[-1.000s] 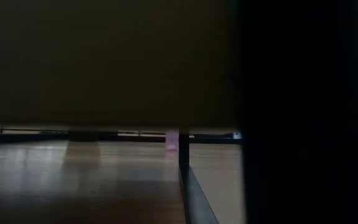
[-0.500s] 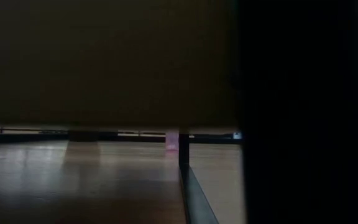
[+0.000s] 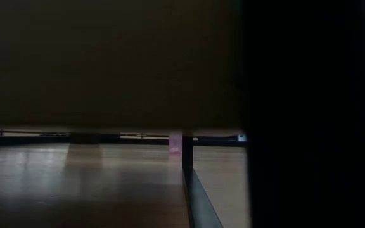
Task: Pick and place medicine bottles onto shelf by color
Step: Put the pink pill bottle on the shelf aligned with the other pink pill bottles
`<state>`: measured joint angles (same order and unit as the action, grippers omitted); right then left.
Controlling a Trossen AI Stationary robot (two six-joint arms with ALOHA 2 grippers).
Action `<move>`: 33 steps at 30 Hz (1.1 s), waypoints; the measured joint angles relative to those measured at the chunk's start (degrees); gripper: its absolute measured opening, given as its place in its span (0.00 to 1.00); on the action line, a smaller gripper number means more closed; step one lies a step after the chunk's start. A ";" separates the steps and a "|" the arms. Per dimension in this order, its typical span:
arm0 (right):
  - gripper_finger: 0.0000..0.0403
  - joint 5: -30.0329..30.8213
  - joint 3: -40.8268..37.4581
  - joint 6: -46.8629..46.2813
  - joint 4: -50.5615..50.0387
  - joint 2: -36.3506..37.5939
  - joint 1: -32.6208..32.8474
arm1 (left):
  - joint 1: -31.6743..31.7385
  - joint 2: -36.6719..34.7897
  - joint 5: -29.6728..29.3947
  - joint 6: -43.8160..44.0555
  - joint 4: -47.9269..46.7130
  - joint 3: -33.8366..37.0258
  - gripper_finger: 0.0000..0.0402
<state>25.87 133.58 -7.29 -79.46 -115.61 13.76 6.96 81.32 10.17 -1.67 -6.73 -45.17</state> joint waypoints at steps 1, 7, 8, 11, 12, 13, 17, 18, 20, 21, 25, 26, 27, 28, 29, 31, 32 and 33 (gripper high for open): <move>0.52 0.00 0.00 0.01 0.77 0.00 0.00 | 0.00 0.00 0.00 0.00 -0.10 0.00 0.58; 0.52 0.00 0.00 0.12 6.11 0.00 0.00 | 0.00 0.00 -0.03 0.01 -0.23 0.00 0.58; 0.52 -0.01 0.00 0.17 6.90 0.00 0.00 | 0.00 0.00 -0.04 0.00 -0.23 0.00 0.58; 0.52 -0.02 0.00 0.20 9.39 0.00 0.00 | 0.00 0.00 -0.04 0.02 -0.43 0.00 0.58; 0.52 0.00 0.00 0.20 10.10 0.00 0.00 | 0.00 0.00 -0.03 0.02 -0.49 0.00 0.58; 0.52 0.00 0.00 0.22 10.78 0.00 0.00 | 0.00 0.00 -0.04 0.02 -0.60 0.00 0.58; 0.52 0.00 0.00 0.23 13.31 0.00 0.00 | 0.00 0.00 -0.04 0.02 -1.17 0.00 0.58; 0.52 -0.02 0.00 0.24 13.74 0.00 0.00 | 0.00 0.00 -0.04 0.02 -1.31 0.00 0.58; 0.52 -0.02 0.00 0.24 14.57 0.00 0.00 | 0.00 0.00 -0.04 0.12 -1.36 0.00 0.58; 0.52 -0.01 0.00 0.24 14.79 0.00 0.00 | 0.00 0.00 -0.02 0.65 -1.37 0.00 0.58; 0.52 0.00 0.00 0.24 15.67 0.00 0.00 | 0.00 0.00 -0.05 3.10 -1.38 0.00 0.58; 0.52 0.00 0.00 0.24 15.66 0.00 0.00 | 0.00 0.00 -0.05 3.10 -1.39 0.00 0.58; 0.52 -0.01 0.00 0.24 15.65 0.00 0.00 | -0.02 0.00 -0.07 3.08 -1.38 0.00 0.58; 0.52 -0.02 0.00 0.24 15.65 0.00 0.00 | -0.02 0.00 -0.07 3.08 -1.36 0.00 0.58; 0.52 0.00 0.00 0.24 15.66 0.00 0.00 | -0.02 0.00 -0.07 3.08 -1.39 0.00 0.58; 0.52 -0.01 0.00 0.24 15.65 0.00 -0.02 | -0.02 0.00 -0.13 3.08 -1.36 0.00 0.58; 0.52 0.00 0.00 0.24 15.65 0.00 -0.01 | -0.02 0.00 -0.17 3.08 -1.36 0.00 0.58; 0.52 -0.02 0.00 0.24 15.65 0.00 -0.02 | 0.04 0.00 -0.25 3.08 -1.36 0.00 0.58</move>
<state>25.85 133.58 -7.05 -63.81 -115.61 13.74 7.00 81.32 9.92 1.41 -8.10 -45.17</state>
